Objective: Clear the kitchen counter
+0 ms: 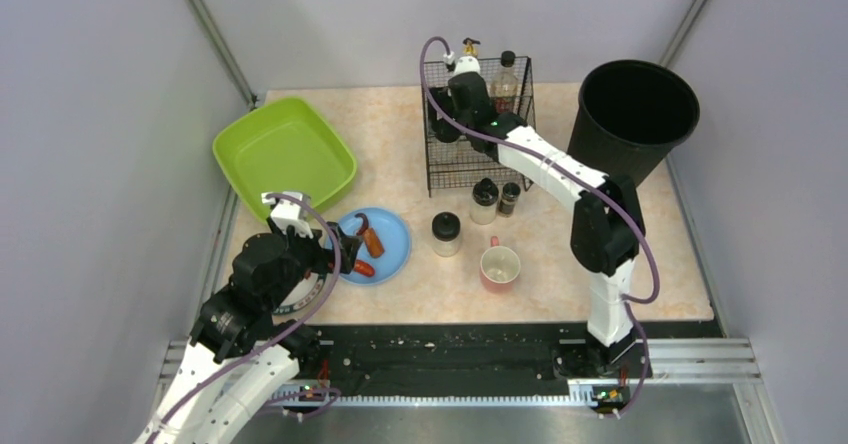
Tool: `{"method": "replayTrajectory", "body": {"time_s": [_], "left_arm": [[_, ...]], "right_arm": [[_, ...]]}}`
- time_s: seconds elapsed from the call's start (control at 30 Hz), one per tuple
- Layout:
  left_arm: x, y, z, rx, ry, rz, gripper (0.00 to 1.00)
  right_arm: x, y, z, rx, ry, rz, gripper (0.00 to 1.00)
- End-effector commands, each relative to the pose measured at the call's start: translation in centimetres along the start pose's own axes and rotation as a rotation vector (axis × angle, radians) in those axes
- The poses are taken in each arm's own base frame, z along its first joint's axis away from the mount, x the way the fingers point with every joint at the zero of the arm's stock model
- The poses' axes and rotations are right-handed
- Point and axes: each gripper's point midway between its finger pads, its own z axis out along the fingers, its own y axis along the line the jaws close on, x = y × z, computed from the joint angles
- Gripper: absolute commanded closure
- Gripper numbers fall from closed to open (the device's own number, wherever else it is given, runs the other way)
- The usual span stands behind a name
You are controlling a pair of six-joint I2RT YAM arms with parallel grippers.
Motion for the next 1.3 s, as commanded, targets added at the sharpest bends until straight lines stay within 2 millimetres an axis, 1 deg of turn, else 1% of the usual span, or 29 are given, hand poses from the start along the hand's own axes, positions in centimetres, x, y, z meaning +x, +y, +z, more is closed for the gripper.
{"method": "replayTrajectory", "body": {"time_s": [0.0,0.2,0.27,0.37,0.57,0.63,0.73,0.9,0.97,1.2,1.27], "left_arm": [[-0.4,0.2,0.3,-0.01,-0.02,0.004,0.01],[-0.4,0.2,0.3,-0.013,-0.018,0.003,0.01],[-0.4,0.2,0.3,-0.013,-0.018,0.003,0.01],[-0.4,0.2,0.4,-0.016,-0.015,0.003,0.01],[-0.4,0.3,0.4,-0.018,-0.015,0.003,0.01],[-0.3,0.2,0.5,-0.017,-0.01,0.005,0.01],[-0.2,0.2,0.6,-0.017,0.0,0.007,0.01],[-0.2,0.2,0.6,-0.016,-0.002,0.003,0.01],[-0.3,0.2,0.5,-0.016,-0.008,0.003,0.01],[-0.4,0.1,0.3,-0.008,-0.017,0.003,0.01],[-0.4,0.1,0.3,-0.006,-0.015,0.003,0.01]], "right_arm": [[-6.1,0.3,-4.5,-0.038,-0.151,0.033,0.21],[-7.5,0.3,-7.6,-0.065,-0.197,0.034,0.21],[-7.4,0.6,-8.6,-0.079,-0.203,0.027,0.21],[-6.4,1.1,-10.0,-0.123,-0.191,0.021,0.21],[-4.3,2.1,-13.6,-0.211,-0.199,0.032,0.21],[-3.3,2.4,-14.7,-0.235,-0.195,0.031,0.21],[-1.4,3.2,-15.9,-0.28,-0.162,0.006,0.21],[2.4,5.5,-17.5,-0.378,-0.079,-0.101,0.21],[3.9,5.9,-18.0,-0.394,-0.052,-0.133,0.21],[8.7,5.7,-18.5,-0.405,0.04,-0.166,0.21],[9.6,5.8,-18.3,-0.405,0.053,-0.17,0.21]]}}
